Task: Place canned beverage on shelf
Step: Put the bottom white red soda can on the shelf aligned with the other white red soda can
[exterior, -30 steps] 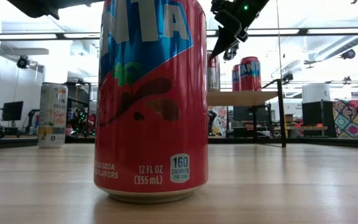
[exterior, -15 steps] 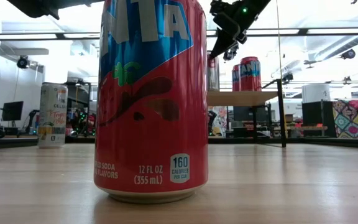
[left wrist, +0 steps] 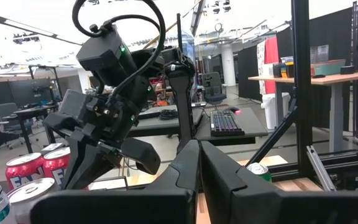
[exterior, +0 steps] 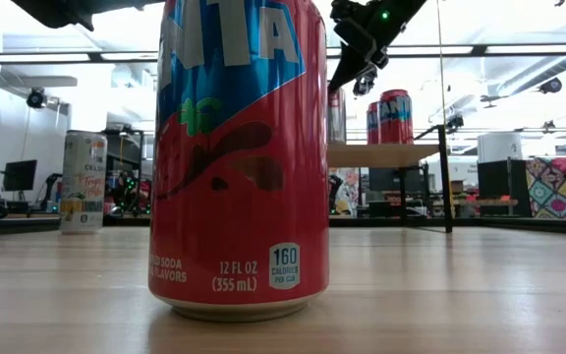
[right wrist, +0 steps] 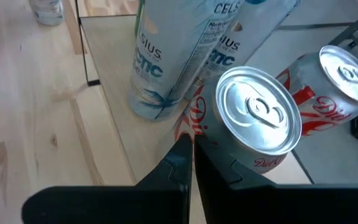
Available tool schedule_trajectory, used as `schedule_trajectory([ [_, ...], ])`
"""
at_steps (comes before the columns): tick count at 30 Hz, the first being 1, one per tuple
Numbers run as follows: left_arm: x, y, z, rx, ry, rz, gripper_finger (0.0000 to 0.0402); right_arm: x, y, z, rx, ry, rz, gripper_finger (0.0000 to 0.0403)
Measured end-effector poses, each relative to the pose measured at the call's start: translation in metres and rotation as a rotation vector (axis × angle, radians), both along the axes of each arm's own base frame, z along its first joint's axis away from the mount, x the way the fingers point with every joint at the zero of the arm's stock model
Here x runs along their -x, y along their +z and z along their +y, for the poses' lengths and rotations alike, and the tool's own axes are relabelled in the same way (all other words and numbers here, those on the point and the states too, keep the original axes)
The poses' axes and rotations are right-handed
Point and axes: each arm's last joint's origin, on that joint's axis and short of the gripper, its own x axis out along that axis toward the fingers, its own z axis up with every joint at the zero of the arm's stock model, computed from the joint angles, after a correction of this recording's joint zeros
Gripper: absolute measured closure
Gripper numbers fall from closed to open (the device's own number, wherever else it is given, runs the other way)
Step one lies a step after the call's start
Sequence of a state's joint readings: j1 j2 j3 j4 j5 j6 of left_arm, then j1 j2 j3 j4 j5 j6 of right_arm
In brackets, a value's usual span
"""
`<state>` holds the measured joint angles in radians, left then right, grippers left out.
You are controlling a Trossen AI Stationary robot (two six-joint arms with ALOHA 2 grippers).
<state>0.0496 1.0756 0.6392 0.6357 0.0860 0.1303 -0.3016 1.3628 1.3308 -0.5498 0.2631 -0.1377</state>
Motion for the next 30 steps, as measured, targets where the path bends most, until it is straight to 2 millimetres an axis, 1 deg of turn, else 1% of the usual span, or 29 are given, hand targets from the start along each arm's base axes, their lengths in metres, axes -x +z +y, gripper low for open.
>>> schedule_trajectory([
  [16, 0.0000, 0.0000, 0.0001, 0.000, 0.000, 0.000, 0.0402, -0.0003, 0.0008, -0.0007, 0.024, -0.009, 0.000, 0.0394],
  [19, 0.0000, 0.0000, 0.0001, 0.000, 0.000, 0.000, 0.0402, 0.0003, 0.0011, -0.0020, 0.047, -0.031, 0.009, 0.0394],
  [30, 0.0000, 0.0000, 0.0001, 0.000, 0.000, 0.000, 0.0402, 0.0024, -0.0007, -0.0078, 0.048, -0.050, 0.014, 0.0394],
])
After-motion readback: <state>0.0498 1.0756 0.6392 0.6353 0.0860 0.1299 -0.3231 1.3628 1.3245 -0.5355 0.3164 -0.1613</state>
